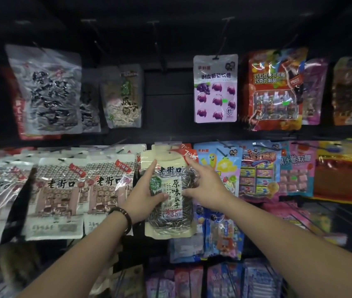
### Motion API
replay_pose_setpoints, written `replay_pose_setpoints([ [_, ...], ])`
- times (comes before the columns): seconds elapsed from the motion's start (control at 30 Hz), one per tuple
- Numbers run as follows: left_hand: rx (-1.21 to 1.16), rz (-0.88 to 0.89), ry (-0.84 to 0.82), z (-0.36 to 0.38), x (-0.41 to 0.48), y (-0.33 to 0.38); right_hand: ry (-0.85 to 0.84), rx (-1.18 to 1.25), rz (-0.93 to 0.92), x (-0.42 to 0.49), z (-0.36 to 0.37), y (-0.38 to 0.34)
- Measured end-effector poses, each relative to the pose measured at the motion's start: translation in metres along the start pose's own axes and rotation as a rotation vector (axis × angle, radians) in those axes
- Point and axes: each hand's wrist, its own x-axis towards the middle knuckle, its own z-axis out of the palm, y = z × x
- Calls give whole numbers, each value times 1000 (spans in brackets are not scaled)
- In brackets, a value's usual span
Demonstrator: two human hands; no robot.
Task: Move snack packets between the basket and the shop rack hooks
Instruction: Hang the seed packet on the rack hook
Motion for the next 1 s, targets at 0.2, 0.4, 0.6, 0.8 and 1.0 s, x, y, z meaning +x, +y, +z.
replay_pose_setpoints([
  [0.2, -27, -4, -29, 0, 8, -2, 1, -5, 15, 9, 5, 1],
  [0.4, -22, 22, -21, -1, 21, -5, -9, -42, 25, 18, 4, 4],
  [0.6, -18, 4, -36, 8, 26, -19, -51, -77, 47, 12, -2, 3],
  [0.8, -3, -35, -7, 16, 39, -15, -79, -93, 89, 23, 1, 1],
  [1.0, -17, -93, 77, 24, 37, -8, -220, -204, 109, 18, 1, 6],
])
